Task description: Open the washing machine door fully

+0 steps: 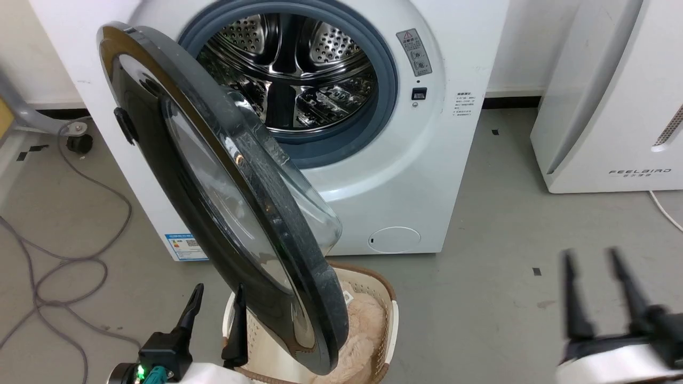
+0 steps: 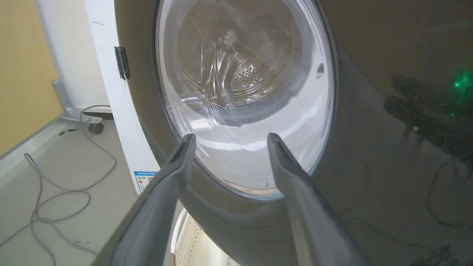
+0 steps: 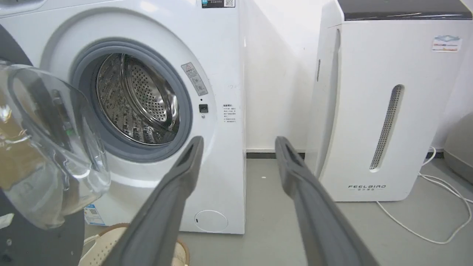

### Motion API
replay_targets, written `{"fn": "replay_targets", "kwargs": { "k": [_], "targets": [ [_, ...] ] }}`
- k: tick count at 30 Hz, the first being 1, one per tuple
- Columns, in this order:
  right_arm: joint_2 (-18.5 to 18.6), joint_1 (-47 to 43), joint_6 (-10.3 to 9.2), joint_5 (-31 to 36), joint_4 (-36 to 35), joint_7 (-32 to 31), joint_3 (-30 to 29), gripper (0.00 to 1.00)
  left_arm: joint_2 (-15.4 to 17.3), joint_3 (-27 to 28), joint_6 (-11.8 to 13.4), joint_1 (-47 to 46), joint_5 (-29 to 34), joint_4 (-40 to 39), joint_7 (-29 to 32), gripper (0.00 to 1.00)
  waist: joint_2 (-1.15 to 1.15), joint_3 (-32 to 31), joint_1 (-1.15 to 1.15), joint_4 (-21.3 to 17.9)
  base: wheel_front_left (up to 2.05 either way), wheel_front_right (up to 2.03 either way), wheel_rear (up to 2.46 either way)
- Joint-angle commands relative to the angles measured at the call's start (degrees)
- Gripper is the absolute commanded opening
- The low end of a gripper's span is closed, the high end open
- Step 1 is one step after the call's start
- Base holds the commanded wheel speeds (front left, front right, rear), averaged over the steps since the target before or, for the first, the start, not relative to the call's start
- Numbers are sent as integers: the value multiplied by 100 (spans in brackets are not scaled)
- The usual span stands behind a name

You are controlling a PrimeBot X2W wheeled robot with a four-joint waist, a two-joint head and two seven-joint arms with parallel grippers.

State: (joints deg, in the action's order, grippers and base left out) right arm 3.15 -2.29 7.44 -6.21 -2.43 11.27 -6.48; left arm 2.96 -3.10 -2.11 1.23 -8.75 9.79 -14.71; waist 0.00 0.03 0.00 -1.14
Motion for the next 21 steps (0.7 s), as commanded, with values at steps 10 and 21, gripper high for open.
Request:
{"fn": "replay_targets", "kwargs": {
  "k": [10, 21],
  "targets": [
    [-26, -554, 5, 173, 32, -401, 520, 100, 65, 37, 101, -6, 126, 36, -29, 100, 0, 55, 0, 23, 0, 0, 0],
    [-26, -402, 5, 94, 433, -300, 535, 100, 104, -4, 132, -13, 197, 124, -29, 0, 0, 41, 0, 34, 0, 0, 0]
  ]
}}
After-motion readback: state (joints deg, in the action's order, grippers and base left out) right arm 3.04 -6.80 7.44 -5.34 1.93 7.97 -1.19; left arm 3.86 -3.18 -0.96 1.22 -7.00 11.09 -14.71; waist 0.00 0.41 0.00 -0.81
